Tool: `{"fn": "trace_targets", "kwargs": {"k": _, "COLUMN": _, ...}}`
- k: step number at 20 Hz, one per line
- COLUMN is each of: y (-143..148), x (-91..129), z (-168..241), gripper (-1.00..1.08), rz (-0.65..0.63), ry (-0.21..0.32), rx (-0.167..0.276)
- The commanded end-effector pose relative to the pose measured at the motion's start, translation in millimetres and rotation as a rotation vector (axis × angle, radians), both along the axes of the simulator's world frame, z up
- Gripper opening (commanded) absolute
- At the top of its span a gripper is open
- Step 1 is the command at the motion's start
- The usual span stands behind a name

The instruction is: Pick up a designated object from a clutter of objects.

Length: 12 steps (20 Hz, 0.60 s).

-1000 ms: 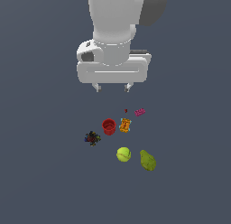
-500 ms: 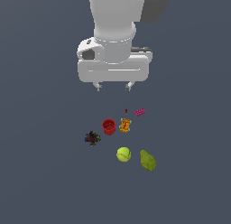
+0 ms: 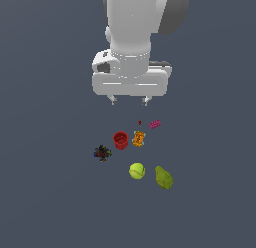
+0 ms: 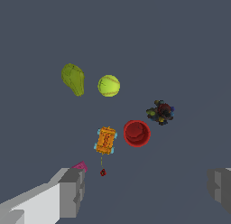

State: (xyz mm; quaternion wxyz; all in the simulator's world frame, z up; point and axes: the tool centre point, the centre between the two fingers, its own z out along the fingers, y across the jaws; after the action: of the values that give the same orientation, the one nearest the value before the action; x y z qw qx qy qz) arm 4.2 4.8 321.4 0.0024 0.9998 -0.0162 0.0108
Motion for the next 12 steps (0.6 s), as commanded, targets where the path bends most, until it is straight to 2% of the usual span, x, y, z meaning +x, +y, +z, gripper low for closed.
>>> {"fn": "trace_targets", "kwargs": {"k": 1, "y": 5, "x": -1, "z": -8, "gripper": 1.00, "rz": -0.029, "ry": 0.001, "rx": -0.002}}
{"fn": "trace_targets", "kwargs": {"k": 12, "y": 33, "x": -9, "z": -61, "gripper": 1.00, "rz": -0.217, "ry": 0.001, "rx": -0.010}}
